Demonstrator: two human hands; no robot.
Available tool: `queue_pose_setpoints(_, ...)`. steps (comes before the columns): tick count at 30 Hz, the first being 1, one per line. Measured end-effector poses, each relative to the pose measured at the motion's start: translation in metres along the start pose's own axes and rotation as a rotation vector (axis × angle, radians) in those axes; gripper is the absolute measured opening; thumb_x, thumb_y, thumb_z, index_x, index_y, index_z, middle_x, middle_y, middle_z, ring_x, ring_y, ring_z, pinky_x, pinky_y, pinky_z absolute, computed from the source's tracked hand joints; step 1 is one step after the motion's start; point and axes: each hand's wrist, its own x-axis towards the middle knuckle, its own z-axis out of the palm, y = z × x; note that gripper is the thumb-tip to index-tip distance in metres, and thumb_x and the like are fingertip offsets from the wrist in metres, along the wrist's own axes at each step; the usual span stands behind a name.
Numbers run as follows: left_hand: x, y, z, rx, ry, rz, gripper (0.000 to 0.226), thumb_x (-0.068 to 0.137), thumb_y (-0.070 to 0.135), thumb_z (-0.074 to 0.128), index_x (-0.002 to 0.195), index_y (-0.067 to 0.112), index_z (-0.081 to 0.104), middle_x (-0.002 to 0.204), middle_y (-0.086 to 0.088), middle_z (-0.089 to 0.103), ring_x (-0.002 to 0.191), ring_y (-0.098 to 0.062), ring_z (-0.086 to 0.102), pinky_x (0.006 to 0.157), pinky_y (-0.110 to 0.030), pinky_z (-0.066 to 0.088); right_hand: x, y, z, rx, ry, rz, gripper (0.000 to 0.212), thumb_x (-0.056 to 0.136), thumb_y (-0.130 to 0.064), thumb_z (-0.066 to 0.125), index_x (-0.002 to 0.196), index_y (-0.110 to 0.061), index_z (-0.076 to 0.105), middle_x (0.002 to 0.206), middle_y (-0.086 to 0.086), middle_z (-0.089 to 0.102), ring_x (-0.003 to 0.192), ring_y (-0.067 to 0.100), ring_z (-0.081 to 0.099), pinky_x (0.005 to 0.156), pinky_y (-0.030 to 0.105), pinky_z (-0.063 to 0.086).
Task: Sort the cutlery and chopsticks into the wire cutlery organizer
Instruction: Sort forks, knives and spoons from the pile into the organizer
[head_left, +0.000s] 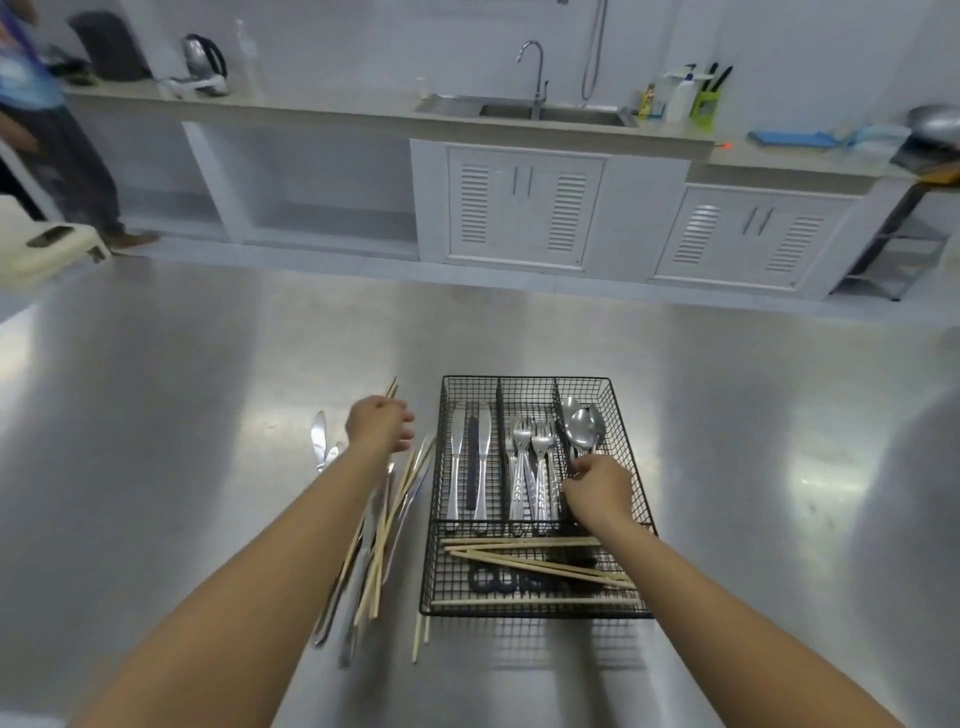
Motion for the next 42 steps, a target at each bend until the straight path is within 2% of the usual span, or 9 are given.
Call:
queue_pose_setpoints(5,0.024,-0.030,-0.064,0.256,0.166,-0.020,0.041,0.088,0.007,0.047,0.127,-0.002,0.057,0.099,-0.017,0.069,0.053,-0.021,0.054,0.051,-0.029,0.048,-0.004,-0.012,0.002,-0.066,-0.027,0.010,0.035,0.084,0.000,0.060,0.120,0.000,0.061,0.103,0.013,0.067,0.084,0.025,0.066,0.068,0.029,0.053)
queue_pose_setpoints(8,0.020,-0.042,-0.087,0.749,0.182,0.112,0.027,0.085,0.021,0.053,0.100,0.001,0.065,0.089,-0.016,0.069,0.051,-0.017,0.045,0.052,-0.024,0.037,-0.011,-0.033,0.006,-0.136,0.002,-0.076,0.047,0.083,-0.007,0.060,0.128,-0.004,0.049,0.098,0.010,0.061,0.073,0.017,0.060,0.051,0.023,0.046)
queue_pose_setpoints(11,0.027,-0.047,-0.101,0.853,0.132,0.130,0.034,0.087,0.033,0.057,0.064,0.008,0.051,0.058,-0.004,0.051,0.051,-0.018,0.047,0.053,-0.025,0.041,-0.026,-0.070,0.020,-0.161,0.080,-0.304,0.042,0.086,-0.017,0.056,0.128,-0.009,0.052,0.129,0.010,0.051,0.114,0.024,0.051,0.087,0.034,0.051)
queue_pose_setpoints(16,0.031,-0.050,-0.111,0.985,-0.059,0.075,0.039,0.079,0.046,0.068,0.070,0.009,0.056,0.062,-0.002,0.055,0.058,-0.019,0.059,0.069,-0.029,0.057,-0.070,-0.118,0.068,0.015,-0.233,-0.391,0.026,0.089,-0.013,0.055,0.112,-0.007,0.066,0.109,0.006,0.066,0.092,0.015,0.059,0.086,0.026,0.050)
queue_pose_setpoints(24,0.039,-0.048,-0.123,0.960,-0.215,-0.084,0.032,0.072,0.029,0.080,0.077,0.006,0.058,0.059,-0.005,0.063,0.042,-0.014,0.059,0.035,-0.021,0.042,-0.084,-0.128,0.128,-0.151,-0.480,-0.167,0.023,0.083,-0.009,0.060,0.104,-0.001,0.064,0.097,0.013,0.068,0.087,0.024,0.068,0.078,0.034,0.059)
queue_pose_setpoints(30,0.051,-0.052,-0.120,0.851,-0.265,-0.091,0.023,0.075,0.009,0.075,0.066,0.005,0.054,0.061,-0.009,0.059,0.050,-0.021,0.060,0.054,-0.030,0.057,-0.093,-0.137,0.137,-0.464,-0.588,-0.132,0.024,0.085,-0.016,0.064,0.070,-0.010,0.046,0.066,0.006,0.059,0.073,0.029,0.071,0.061,0.028,0.055)
queue_pose_setpoints(35,0.056,-0.054,-0.126,0.857,-0.256,-0.031,0.022,0.081,0.012,0.063,0.067,0.009,0.047,0.064,-0.006,0.055,0.047,-0.021,0.058,0.047,-0.026,0.054,-0.100,-0.136,0.148,-0.489,-0.477,-0.182,0.021,0.087,-0.008,0.059,0.071,-0.011,0.046,0.074,0.004,0.049,0.072,0.025,0.060,0.058,0.025,0.051)
queue_pose_setpoints(38,0.060,-0.057,-0.127,0.876,-0.253,0.062,0.013,0.082,0.015,0.060,0.077,0.008,0.050,0.080,-0.010,0.061,0.055,-0.019,0.056,0.040,-0.021,0.038,-0.104,-0.136,0.152,-0.538,-0.466,-0.150,0.003,0.087,-0.005,0.060,0.086,-0.005,0.057,0.080,0.007,0.051,0.085,0.027,0.066,0.075,0.032,0.058)
queue_pose_setpoints(42,0.063,-0.058,-0.125,0.777,-0.152,0.151,0.019,0.089,0.012,0.048,0.106,0.006,0.050,0.102,-0.016,0.063,0.080,-0.030,0.063,0.056,-0.029,0.049,-0.105,-0.134,0.154,-0.484,-0.408,-0.101,0.030,0.084,-0.008,0.061,0.063,-0.013,0.040,0.068,0.002,0.043,0.078,0.026,0.060,0.071,0.032,0.054)
